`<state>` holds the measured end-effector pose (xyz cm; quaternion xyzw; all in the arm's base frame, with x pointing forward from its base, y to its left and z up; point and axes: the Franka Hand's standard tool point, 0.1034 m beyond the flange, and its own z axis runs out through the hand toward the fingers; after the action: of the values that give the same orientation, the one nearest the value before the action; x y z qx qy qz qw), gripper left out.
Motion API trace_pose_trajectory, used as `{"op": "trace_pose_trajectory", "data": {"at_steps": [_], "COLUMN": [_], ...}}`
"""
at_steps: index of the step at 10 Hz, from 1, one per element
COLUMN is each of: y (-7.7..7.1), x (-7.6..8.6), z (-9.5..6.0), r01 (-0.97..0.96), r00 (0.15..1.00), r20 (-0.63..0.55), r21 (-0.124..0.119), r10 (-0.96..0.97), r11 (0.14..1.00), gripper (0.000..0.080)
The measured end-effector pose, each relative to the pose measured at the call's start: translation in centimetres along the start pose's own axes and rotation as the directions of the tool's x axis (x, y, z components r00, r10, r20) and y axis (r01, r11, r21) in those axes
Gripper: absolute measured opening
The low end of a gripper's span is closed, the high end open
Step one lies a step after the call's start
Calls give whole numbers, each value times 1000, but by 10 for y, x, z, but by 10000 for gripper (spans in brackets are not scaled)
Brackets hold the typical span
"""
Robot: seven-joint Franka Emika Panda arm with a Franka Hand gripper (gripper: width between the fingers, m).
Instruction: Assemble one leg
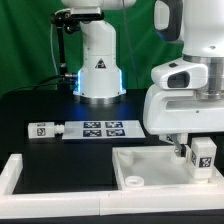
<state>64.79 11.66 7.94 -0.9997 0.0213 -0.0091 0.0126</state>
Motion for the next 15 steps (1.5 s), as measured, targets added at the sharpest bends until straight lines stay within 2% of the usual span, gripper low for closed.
{"op": "trace_pose_trajectory", "data": {"at_steps": [2, 4, 7, 8, 9, 11, 12, 13, 14, 15], "y": [1, 0, 1, 1, 3, 8, 9, 10, 10, 9], "x": [0, 0, 0, -3, -4, -7, -8, -9, -9, -10], "z": [0, 0, 0, 0, 1, 1, 1, 1, 1, 2], "r01": [-13, -155, -313, -488, -623, -859, -909, -935, -954, -956], "r00": [1000, 988, 950, 872, 780, 496, 390, 318, 257, 249], "r20": [0, 1, 0, -32, -51, -31, -1, 26, 47, 51], "r21": [0, 1, 1, 1, 30, 133, 160, 173, 172, 172], "r10": [13, 155, 313, 488, 624, 868, 921, 948, 965, 967], "r11": [1000, 988, 950, 873, 782, 495, 385, 309, 246, 237], "gripper": [637, 287, 287, 287, 287, 287, 287, 287, 287, 345]}}
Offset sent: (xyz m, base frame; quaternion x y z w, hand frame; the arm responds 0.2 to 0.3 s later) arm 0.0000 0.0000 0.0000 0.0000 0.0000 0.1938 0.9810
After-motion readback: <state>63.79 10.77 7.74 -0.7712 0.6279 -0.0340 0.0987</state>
